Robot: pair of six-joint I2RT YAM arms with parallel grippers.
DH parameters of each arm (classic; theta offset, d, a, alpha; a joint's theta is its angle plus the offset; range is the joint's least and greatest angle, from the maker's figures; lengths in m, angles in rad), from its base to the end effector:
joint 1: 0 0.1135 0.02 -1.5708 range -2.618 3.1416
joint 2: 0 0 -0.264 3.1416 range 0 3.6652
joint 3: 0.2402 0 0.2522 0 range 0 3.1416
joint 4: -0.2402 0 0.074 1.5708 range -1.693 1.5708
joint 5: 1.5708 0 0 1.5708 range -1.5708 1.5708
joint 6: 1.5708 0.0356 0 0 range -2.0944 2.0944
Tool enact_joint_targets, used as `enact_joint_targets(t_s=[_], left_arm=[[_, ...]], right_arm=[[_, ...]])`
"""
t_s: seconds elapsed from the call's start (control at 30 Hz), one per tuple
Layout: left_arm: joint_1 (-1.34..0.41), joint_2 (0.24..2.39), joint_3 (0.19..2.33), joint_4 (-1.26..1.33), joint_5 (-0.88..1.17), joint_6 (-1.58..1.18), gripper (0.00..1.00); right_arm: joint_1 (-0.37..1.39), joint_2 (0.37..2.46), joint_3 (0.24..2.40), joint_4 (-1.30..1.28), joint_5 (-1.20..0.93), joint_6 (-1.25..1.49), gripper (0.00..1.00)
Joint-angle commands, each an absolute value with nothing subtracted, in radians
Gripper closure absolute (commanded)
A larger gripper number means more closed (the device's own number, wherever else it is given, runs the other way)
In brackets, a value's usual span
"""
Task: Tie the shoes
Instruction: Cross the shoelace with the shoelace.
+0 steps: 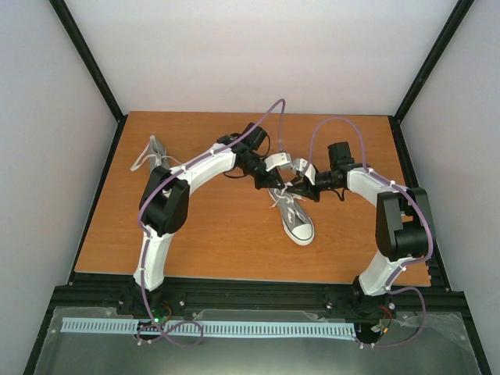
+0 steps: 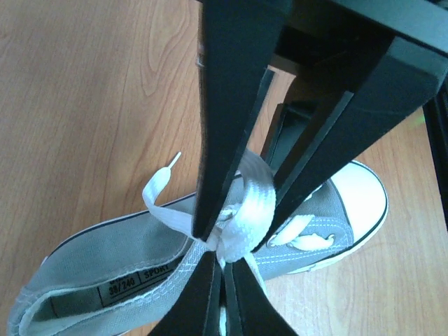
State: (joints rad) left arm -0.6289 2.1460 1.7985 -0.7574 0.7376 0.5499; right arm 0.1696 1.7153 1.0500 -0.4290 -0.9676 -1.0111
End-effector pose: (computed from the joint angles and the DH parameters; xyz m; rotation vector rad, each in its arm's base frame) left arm 0.3575 -0.2896 0.2184 1.6025 1.9782 -1.0028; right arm 0.3213 0.0848 0.1870 -1.4588 1.6725 0.8375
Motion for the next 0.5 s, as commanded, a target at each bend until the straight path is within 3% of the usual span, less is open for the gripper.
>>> enact_joint_targets(t_s=[0.0,0.47], left_arm=[[-0.642,2.162,1.84,-0.801,0.757,0.569,0.99],[-0.623,2.182,1.863,-0.81,0.783,0.558,0.99]], right_arm=[[0.172,1.686,1.068,-0.397,-0.931,-0.985,0.79],[0.189,1.333,0.783,-0.121,-0.78,-0.726,0.77]])
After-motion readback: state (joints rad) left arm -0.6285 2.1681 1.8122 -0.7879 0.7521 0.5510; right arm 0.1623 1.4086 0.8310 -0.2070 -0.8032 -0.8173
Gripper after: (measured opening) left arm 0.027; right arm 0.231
